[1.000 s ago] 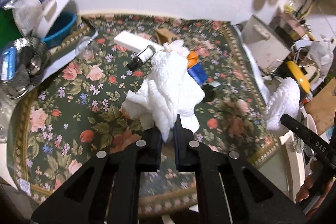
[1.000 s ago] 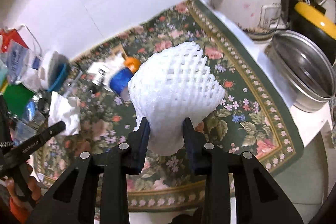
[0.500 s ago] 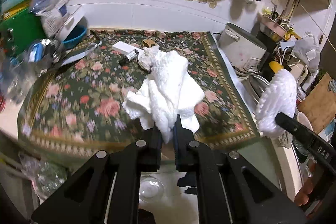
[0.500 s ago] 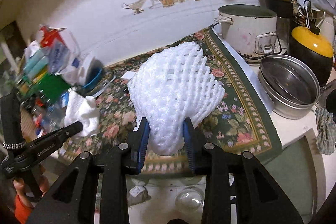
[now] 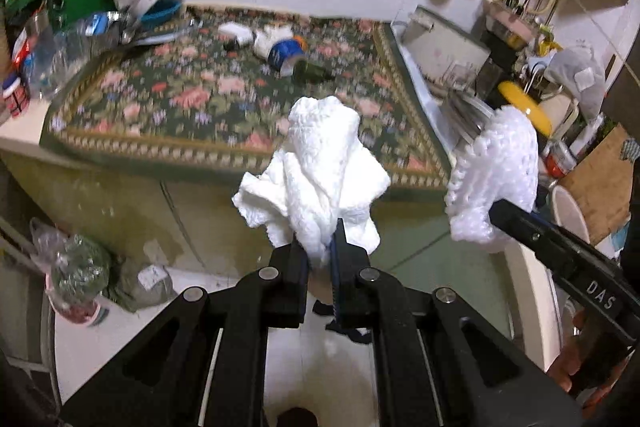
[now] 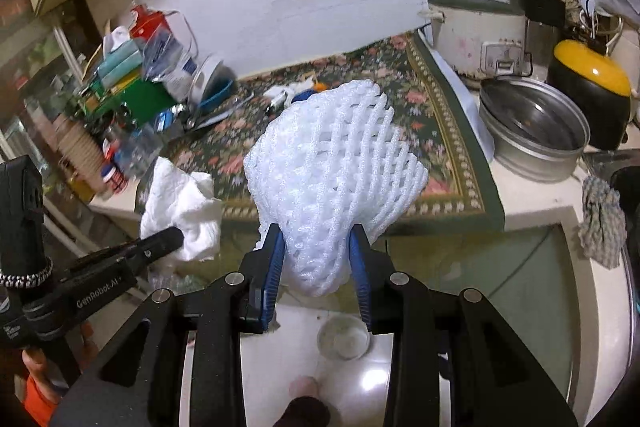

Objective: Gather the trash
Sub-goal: 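Carry the tissues and foam net down over the white floor bin with both grippers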

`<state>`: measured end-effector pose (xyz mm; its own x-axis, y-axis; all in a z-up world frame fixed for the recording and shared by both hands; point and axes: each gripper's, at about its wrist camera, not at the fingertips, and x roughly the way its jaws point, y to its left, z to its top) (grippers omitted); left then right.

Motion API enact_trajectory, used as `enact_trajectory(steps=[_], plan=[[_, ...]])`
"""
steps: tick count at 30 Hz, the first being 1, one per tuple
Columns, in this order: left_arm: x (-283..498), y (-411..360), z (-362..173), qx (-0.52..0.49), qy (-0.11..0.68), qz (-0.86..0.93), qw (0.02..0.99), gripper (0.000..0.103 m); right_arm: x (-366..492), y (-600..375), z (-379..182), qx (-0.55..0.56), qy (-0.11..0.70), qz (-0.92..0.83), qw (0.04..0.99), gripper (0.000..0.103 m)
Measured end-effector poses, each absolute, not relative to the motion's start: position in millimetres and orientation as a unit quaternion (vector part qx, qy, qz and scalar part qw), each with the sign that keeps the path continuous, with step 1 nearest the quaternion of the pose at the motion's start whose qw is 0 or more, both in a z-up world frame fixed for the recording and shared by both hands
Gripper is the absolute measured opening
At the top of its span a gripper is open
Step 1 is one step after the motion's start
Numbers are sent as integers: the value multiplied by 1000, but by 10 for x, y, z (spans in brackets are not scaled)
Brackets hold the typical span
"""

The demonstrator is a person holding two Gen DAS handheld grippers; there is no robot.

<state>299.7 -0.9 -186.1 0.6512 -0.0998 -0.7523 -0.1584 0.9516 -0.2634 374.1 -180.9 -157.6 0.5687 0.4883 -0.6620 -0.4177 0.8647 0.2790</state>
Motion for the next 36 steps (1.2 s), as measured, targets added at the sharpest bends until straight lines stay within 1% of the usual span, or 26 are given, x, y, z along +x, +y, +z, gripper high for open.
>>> enact_trajectory(steps=[3,6,8,12,16,18,25,31,34,36], plan=[[2985,2,-2131,-157,439,17,884,8,3686,-1792,-1727,46,399,263,877,30],[2993,75,-2515,-160,463,18,872,8,3683,-1710,-1947,45,415,266,869,30],[3030,150,-2820,-158,480,19,863,8,3676,-1639,-2117,44,423,263,866,30],[3098,340,-3541,-153,511,11,846,8,3733,-1474,-2626,53,453,253,853,31],[3176,545,-4373,-152,541,2,827,8,3803,-1277,-3356,60,488,226,841,31],[3197,625,-4718,-151,548,-1,822,8,3827,-1210,-3666,66,502,217,835,31],[3267,899,-5969,-164,572,8,804,8,3911,-970,-5060,80,553,189,807,32],[3316,1073,-6850,-173,590,33,788,8,4073,-858,-6083,69,590,182,784,38],[3349,1166,-7261,-189,599,41,777,8,4222,-768,-6514,63,614,200,761,41],[3386,1165,-7417,-198,601,41,773,8,4278,-696,-6683,60,621,214,752,43]])
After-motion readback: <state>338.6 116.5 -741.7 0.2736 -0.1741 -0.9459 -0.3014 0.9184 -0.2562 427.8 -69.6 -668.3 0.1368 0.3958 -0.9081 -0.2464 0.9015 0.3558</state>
